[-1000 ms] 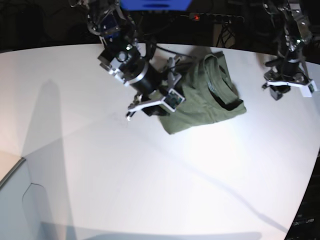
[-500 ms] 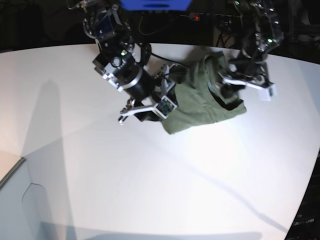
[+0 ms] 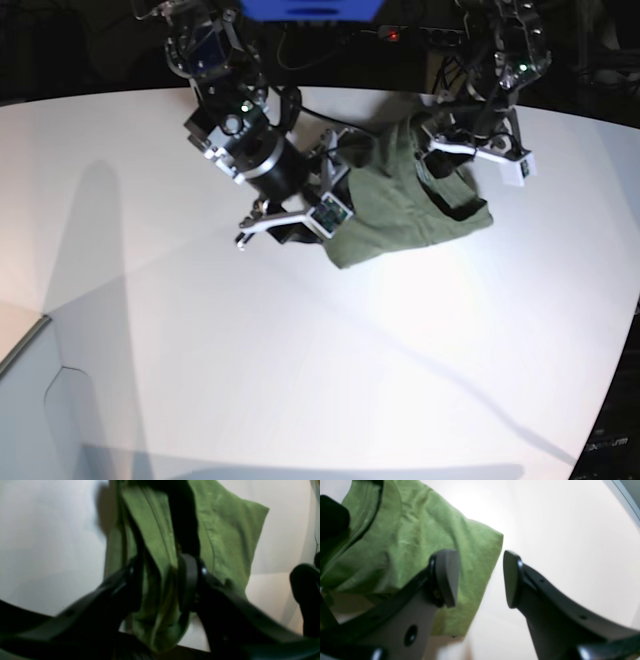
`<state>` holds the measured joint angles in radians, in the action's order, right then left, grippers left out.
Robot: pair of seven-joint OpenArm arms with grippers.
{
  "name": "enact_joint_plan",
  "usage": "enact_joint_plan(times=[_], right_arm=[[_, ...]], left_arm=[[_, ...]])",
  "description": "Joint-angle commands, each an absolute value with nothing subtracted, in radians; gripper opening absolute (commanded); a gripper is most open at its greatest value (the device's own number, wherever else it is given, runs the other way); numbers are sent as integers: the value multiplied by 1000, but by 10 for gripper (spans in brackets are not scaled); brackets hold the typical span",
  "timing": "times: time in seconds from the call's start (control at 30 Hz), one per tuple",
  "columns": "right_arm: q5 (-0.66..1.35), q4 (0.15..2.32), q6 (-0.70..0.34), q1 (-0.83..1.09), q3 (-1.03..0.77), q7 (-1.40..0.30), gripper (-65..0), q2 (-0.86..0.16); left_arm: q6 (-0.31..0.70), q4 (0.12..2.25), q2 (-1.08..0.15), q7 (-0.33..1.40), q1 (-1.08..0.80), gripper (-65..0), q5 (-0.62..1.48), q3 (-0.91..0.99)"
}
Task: Layout the t-shirt on the table in an organized manner, then fold the t-shirt properly
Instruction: 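Grasp the bundle edge with the left gripper and tuck it in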
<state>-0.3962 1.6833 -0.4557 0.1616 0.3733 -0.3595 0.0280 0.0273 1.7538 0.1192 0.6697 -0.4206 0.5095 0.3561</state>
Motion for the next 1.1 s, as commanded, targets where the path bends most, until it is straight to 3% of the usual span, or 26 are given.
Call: enact_joint_plan(times=[0.0, 0.1, 0.23, 0.5, 1.07], right_arm=[[-387, 1698, -452, 151, 375, -338, -360, 35], [-387, 1698, -452, 151, 375, -338, -360, 35], [-387, 1698, -452, 151, 375, -338, -360, 35], [-387, 1698, -452, 151, 375, -338, -360, 35], [-387, 1698, -452, 151, 375, -338, -361, 35]], left_arm=[[35, 1762, 120, 657, -417, -498, 516, 355], [36, 1713, 117, 657, -407, -650, 516, 355], [36, 1687, 93, 661, -390, -650, 527, 354], [35, 1853, 85, 659, -455, -650, 527, 355], [41, 1718, 84, 662, -444, -649, 527, 455]])
